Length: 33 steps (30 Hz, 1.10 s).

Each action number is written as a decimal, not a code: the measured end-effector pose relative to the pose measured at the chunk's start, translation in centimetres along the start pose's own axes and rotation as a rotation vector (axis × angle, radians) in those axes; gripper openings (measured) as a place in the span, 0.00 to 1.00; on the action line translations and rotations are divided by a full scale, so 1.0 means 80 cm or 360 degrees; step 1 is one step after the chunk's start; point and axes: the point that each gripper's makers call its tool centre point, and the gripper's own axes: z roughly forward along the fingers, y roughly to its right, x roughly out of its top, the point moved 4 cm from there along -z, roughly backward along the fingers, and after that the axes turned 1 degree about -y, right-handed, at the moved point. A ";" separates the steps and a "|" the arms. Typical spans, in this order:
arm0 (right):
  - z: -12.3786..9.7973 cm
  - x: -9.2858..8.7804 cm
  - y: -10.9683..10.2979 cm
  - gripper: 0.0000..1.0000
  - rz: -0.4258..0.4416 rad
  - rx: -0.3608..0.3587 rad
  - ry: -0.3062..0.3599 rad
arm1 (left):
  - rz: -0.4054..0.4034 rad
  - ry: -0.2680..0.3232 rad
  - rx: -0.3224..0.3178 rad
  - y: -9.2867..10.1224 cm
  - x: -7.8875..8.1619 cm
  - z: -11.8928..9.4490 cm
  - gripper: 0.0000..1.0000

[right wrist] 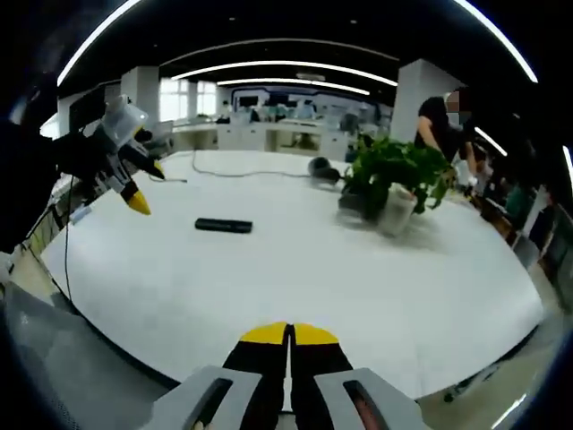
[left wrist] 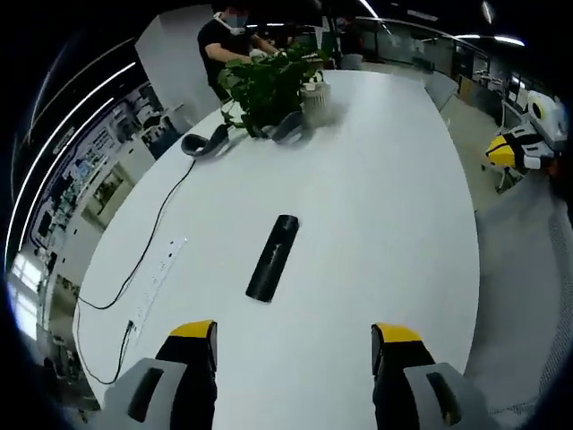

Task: Press the specified remote control buttons in sequence, fully releasing each button before pressing the next.

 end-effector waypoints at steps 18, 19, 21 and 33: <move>0.004 -0.010 0.006 0.00 0.0053 -0.0025 -0.0127 | 0.0150 -0.0187 -0.0273 -0.030 0.005 0.114 0.62; 0.004 -0.010 0.005 0.00 0.0051 -0.0018 -0.0127 | 0.0156 -0.0197 -0.0287 -0.032 0.004 0.121 0.62; 0.004 -0.011 0.005 0.00 0.0037 -0.0025 -0.0132 | 0.0159 -0.0221 -0.0295 -0.037 0.001 0.136 0.61; 0.005 -0.011 0.004 0.00 0.0030 -0.0018 -0.0158 | 0.0187 -0.0346 -0.0346 -0.047 -0.017 0.181 0.57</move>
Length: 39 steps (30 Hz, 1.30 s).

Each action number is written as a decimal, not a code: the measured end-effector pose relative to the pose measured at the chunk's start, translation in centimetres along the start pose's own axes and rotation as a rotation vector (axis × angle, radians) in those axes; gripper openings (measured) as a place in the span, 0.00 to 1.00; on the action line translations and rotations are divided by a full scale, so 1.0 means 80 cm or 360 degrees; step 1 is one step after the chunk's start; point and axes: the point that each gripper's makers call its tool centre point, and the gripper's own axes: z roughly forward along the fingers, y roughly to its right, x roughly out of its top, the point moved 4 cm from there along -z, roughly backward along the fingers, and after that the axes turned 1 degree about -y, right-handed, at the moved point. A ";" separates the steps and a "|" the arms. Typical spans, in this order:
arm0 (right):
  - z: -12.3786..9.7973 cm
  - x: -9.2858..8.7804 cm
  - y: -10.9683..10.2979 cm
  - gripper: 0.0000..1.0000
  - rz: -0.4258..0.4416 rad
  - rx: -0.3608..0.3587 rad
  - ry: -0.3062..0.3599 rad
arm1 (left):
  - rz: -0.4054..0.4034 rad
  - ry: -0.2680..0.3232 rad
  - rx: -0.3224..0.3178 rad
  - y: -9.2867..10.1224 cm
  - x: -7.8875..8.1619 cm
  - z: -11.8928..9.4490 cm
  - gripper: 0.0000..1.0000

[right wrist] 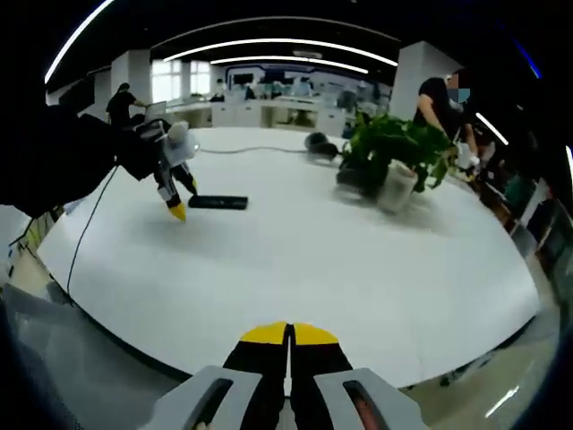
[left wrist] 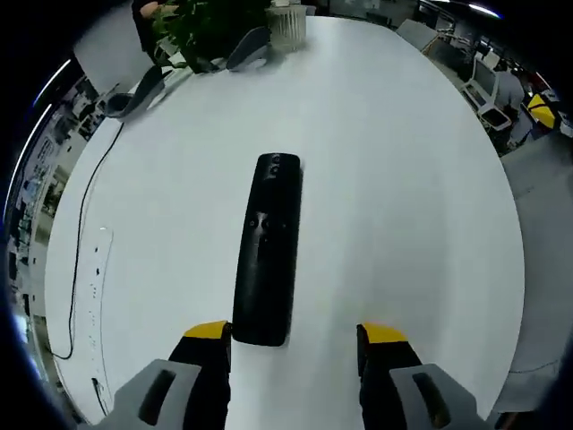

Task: Press the specified remote control buttons in sequence, fully releasing each button before pressing the next.

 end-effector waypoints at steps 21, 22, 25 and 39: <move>-0.002 0.000 -0.001 0.00 -0.0008 0.0001 0.0019 | -0.0036 -0.0017 -0.0020 -0.030 0.000 -0.008 0.31; -0.002 0.000 -0.001 0.00 -0.0006 0.0006 0.0023 | -0.0030 -0.0015 -0.0017 -0.030 0.000 -0.008 0.29; -0.002 0.000 -0.003 0.00 -0.0015 0.0018 0.0021 | 0.0043 -0.0012 -0.0018 -0.030 0.001 -0.008 0.29; -0.004 0.003 -0.003 0.00 -0.0027 0.0016 0.0048 | 0.0177 -0.0127 0.0011 -0.026 0.010 -0.005 0.23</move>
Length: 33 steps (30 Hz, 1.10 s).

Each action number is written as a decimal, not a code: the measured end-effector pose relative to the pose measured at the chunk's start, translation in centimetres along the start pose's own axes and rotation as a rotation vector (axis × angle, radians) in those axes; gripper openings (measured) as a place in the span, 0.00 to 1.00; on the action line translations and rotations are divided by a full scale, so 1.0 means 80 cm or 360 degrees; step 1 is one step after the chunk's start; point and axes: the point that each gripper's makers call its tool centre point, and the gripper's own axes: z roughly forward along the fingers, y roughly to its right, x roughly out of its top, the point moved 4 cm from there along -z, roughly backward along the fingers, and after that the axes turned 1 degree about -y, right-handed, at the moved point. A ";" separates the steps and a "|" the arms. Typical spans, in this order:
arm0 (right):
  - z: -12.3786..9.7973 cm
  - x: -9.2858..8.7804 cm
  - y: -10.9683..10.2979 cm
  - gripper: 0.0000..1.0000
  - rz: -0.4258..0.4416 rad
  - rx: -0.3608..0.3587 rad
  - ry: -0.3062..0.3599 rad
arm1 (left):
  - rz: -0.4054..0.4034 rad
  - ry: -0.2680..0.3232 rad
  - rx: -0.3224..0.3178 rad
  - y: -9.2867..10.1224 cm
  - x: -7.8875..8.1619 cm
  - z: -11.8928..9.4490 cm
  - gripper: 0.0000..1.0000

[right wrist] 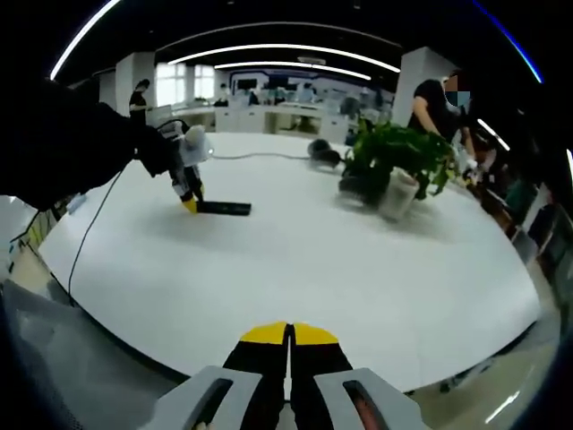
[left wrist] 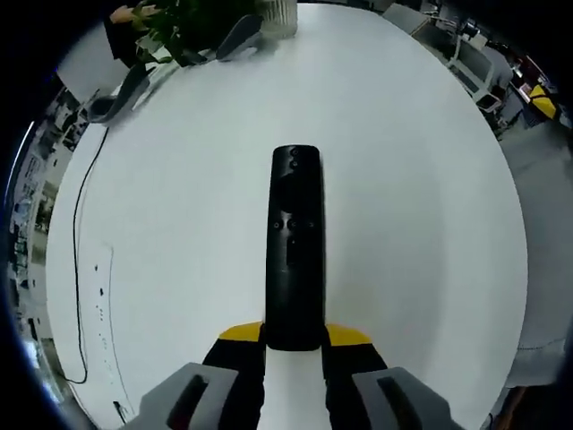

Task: Press the specified remote control buttons in sequence, fully releasing each button before pressing the next.

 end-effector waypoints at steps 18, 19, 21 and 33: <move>-0.002 0.004 0.001 0.00 0.0004 0.0011 0.0047 | 0.0027 -0.0143 -0.0011 0.055 0.003 0.003 0.23; -0.001 0.005 0.001 0.00 0.0004 0.0010 0.0052 | 0.0016 -0.0147 -0.0013 0.058 0.003 0.003 0.23; -0.002 0.005 0.001 0.00 0.0009 0.0014 0.0055 | 0.0020 -0.0147 -0.0016 0.068 0.002 0.002 0.23; -0.002 0.009 -0.004 0.00 -0.0015 0.0056 0.0088 | 0.0040 -0.0162 -0.0028 0.113 -0.001 0.000 0.23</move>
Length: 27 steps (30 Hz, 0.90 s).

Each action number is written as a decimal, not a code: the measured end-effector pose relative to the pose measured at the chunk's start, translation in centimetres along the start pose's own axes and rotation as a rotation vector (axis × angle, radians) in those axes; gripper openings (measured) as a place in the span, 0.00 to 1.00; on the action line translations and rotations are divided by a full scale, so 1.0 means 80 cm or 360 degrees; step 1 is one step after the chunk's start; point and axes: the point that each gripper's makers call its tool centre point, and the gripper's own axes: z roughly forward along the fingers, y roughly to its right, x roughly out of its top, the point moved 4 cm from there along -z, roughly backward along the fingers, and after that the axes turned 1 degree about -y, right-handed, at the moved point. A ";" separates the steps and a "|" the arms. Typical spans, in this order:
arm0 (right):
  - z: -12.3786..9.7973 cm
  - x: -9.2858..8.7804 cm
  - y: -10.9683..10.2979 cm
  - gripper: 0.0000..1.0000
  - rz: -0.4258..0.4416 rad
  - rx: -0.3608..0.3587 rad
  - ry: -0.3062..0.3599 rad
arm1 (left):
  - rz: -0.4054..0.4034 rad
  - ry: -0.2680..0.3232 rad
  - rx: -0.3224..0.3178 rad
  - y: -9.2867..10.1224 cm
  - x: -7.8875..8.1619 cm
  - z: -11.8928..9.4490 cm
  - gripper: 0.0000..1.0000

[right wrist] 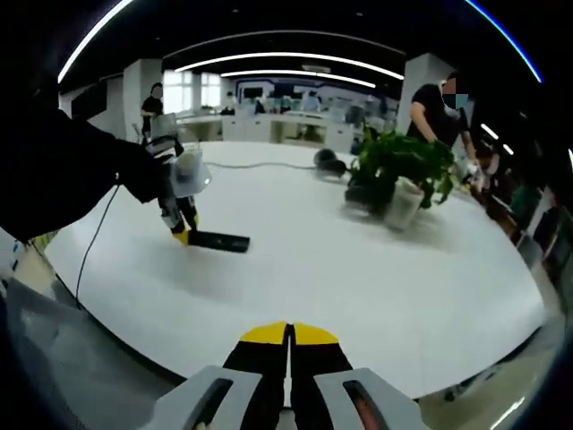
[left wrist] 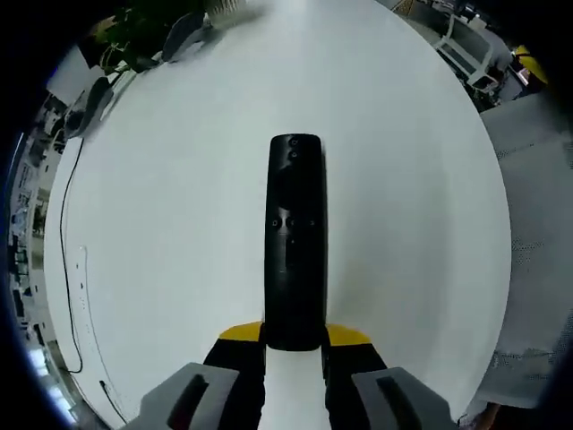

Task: Press the specified remote control buttons in sequence, fully releasing each button before pressing the next.

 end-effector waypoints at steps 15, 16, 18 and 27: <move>0.002 -0.001 -0.006 0.00 -0.0053 0.0028 -0.0002 | -0.0001 0.0005 -0.0005 0.054 -0.002 -0.001 0.23; 0.002 -0.001 -0.007 0.00 -0.0054 0.0028 -0.0006 | 0.0002 0.0002 -0.0006 0.057 -0.002 -0.001 0.23; 0.001 -0.001 -0.007 0.00 -0.0048 0.0032 -0.0005 | -0.0003 0.0001 -0.0004 0.061 -0.003 -0.002 0.23; 0.002 -0.002 -0.013 0.00 -0.0063 0.0072 -0.0016 | -0.0024 0.0022 0.0000 0.083 -0.005 -0.003 0.23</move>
